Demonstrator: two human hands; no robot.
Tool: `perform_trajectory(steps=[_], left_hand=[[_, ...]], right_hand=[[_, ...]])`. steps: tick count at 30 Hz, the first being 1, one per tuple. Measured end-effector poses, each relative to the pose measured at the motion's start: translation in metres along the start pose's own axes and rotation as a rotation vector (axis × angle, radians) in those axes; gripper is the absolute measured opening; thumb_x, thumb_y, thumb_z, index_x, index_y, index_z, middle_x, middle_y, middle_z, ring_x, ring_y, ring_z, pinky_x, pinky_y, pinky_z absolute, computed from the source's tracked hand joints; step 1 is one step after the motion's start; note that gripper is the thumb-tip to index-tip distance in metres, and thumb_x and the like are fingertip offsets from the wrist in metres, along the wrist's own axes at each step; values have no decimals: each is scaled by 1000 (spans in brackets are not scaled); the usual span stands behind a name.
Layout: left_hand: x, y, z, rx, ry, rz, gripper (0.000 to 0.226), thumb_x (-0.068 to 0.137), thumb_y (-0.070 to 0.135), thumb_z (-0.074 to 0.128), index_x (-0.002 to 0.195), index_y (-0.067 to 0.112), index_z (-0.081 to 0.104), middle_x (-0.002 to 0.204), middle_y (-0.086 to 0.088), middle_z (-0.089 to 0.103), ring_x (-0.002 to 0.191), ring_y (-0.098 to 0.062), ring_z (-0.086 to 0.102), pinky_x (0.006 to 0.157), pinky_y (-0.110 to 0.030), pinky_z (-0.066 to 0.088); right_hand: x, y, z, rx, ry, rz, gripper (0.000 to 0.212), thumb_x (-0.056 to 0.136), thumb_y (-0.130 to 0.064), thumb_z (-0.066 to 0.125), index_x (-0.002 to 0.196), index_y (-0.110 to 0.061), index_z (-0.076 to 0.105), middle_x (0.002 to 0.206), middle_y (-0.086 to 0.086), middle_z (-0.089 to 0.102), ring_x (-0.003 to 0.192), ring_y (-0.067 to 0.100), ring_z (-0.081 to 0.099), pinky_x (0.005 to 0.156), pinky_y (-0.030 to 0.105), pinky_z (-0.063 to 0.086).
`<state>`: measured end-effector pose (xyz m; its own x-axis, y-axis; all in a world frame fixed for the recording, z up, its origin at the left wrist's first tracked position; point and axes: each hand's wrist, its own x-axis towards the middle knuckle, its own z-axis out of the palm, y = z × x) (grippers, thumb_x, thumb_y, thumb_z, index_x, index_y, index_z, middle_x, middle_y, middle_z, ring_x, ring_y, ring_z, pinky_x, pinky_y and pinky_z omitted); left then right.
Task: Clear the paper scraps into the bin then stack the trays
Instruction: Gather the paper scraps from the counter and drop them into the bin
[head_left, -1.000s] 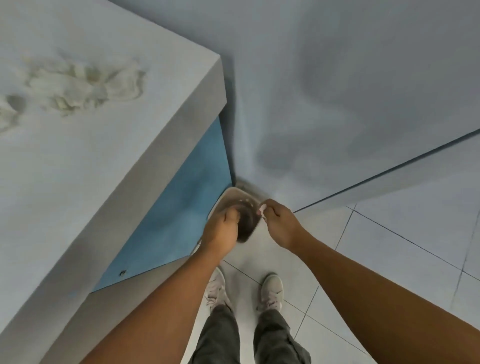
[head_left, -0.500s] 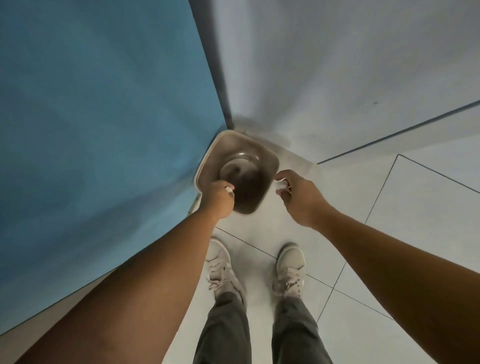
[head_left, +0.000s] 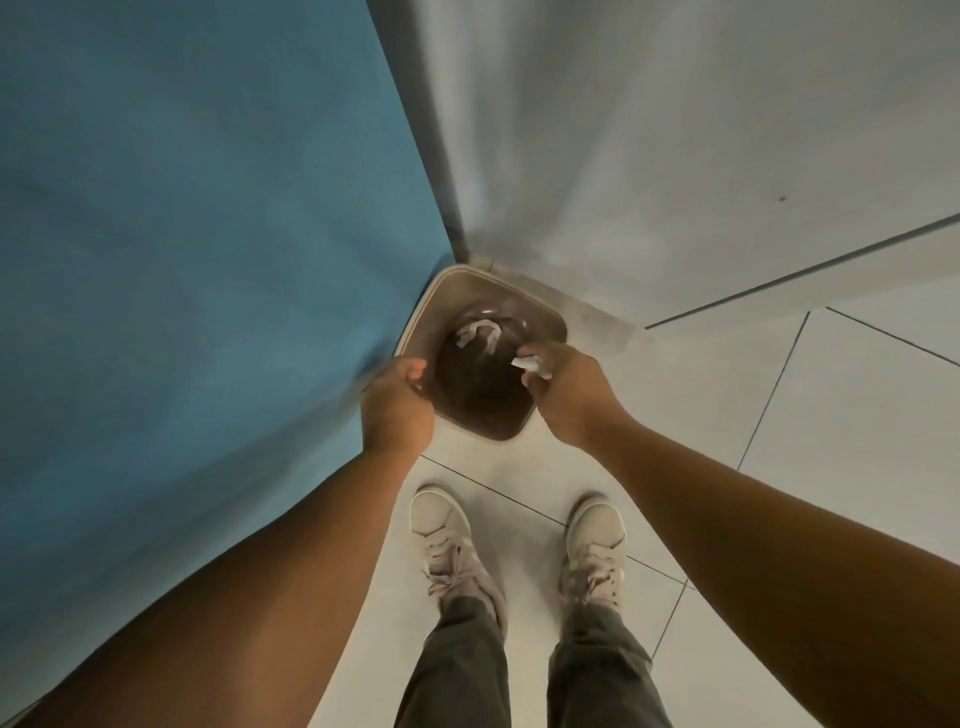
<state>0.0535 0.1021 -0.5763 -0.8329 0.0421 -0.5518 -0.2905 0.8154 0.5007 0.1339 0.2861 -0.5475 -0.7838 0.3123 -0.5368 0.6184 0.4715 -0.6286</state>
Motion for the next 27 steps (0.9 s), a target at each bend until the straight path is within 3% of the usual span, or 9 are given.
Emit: perform_trajectory(steps=[2,7,11,15,20,27], left_hand=[[-6,-1,-2,16,9,46,33,92,-5,49,117,8,66,110,-5,66,101,-20,61,78,-11,40],[-7,-10,7,-9,16,96,28,95,2,53,117,11,67,116,-6,69,108,-21,64,90,-21,44],[-13,-7,6,-7,-5,121,26,98,13,55,122,14,65,119,-2,69,110,-18,64,89,-18,43],[-32,6,-12,25,-17,104,26,99,19,55,123,16,65,120,-3,69,111,-20,64,86,-22,45],[-83,50,-53,111,-6,185,28,97,22,56,124,17,65,118,-6,70,109,-25,65,93,-35,54],[-173,151,-131,251,58,386,34,97,34,55,128,22,60,119,-2,66,109,-22,60,89,-29,48]], right_hand=[[12,-4,15,-33,-38,-1,33,95,-14,57,127,-19,61,128,7,61,114,26,58,95,22,39],[40,0,45,-89,-138,76,44,94,-24,60,136,-27,51,130,7,57,116,29,57,100,36,48],[35,4,42,-138,-114,71,55,92,-30,62,144,-30,42,144,6,45,126,31,50,107,40,43],[6,-6,9,-132,-52,17,42,95,-26,57,136,-24,51,139,6,51,120,28,53,102,34,42],[-49,-37,-50,-167,-15,10,44,93,-28,58,136,-25,51,140,2,51,122,26,51,102,33,42],[-136,-125,-144,-300,22,-216,48,91,-31,60,137,-22,49,141,4,49,129,26,45,106,36,39]])
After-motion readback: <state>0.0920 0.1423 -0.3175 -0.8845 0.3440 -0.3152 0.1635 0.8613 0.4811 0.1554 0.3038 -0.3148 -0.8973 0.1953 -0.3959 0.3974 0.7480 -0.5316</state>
